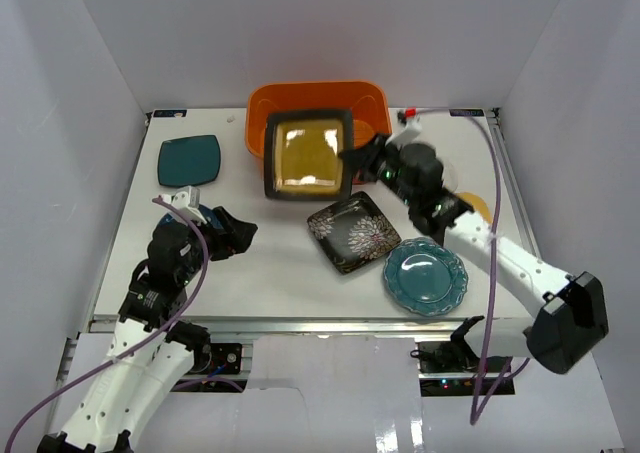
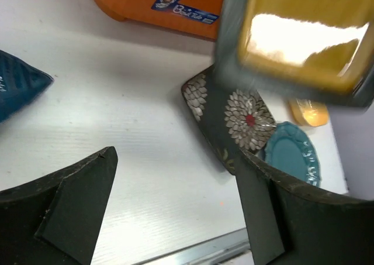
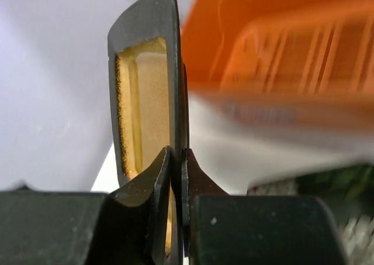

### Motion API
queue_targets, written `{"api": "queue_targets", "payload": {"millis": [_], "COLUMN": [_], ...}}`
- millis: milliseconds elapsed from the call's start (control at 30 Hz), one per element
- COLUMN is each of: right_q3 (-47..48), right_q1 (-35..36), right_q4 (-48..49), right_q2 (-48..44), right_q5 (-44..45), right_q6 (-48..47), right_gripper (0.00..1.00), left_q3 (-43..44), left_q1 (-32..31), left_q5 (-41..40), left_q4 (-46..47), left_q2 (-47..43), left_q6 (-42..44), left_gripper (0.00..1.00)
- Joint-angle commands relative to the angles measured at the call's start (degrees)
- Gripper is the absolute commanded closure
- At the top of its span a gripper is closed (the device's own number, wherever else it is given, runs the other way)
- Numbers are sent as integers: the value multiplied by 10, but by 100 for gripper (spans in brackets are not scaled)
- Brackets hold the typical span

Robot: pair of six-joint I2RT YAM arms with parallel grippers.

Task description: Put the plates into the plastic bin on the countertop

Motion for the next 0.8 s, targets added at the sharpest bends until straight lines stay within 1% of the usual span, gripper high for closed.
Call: {"api": "queue_targets", "payload": {"millis": [0,33,67,100,133,167,200,233,267,300,333,367,467,533,733,767], "right_q3": [213,249,287,359,396,434,474,560,595,622,672,693,731,732,726,726], "right_q1": [-67,-94,-109,-120,-143,-154,-167,-188,-197,-204,-211,-212,-216,-220,-224,-224], "right_q4": [-2,-13,-39,-52,-65,-79,-109,-129,-139,-141,-143,-148,-152,-152,-152,-154], "right_q2": [54,76,126,152,177,231,262,294,347,372,393,432,477,487,531,543], "right_q5": [-107,-138,-154,-164,-178,-190,-204,-229,-241,-255,-273,-276,-275,-264,-255,-254], "right_q6": [-61,-65,-66,-68,-73,-72,-69,-58,-48,-36,-26,-22,-18,-20,-27,-29], "right_gripper": [92,92,92,92,92,92,92,92,92,92,92,92,92,92,92,92], "left_q3": [-12,-29,-38,-48,-57,-75,-84,-92,-105,-109,-113,-117,-121,-125,-122,-119], "left_q1": [-3,-3,-4,-4,-4,-4,-6,-6,-9,-11,-13,-16,-40,-58,-158,-181], "left_q5": [45,57,84,99,114,127,142,144,144,136,130,128,113,91,21,-1], "left_q4": [6,12,19,42,55,68,93,105,115,129,135,143,165,186,250,256], "left_q2": [19,26,41,48,56,69,73,78,82,90,93,99,128,156,246,276], "left_q6": [-68,-78,-90,-112,-124,-136,-148,-169,-178,-184,-194,-198,-211,-219,-256,-259], "left_gripper": [13,16,18,21,24,26,27,29,30,30,31,30,30,30,27,27]}}
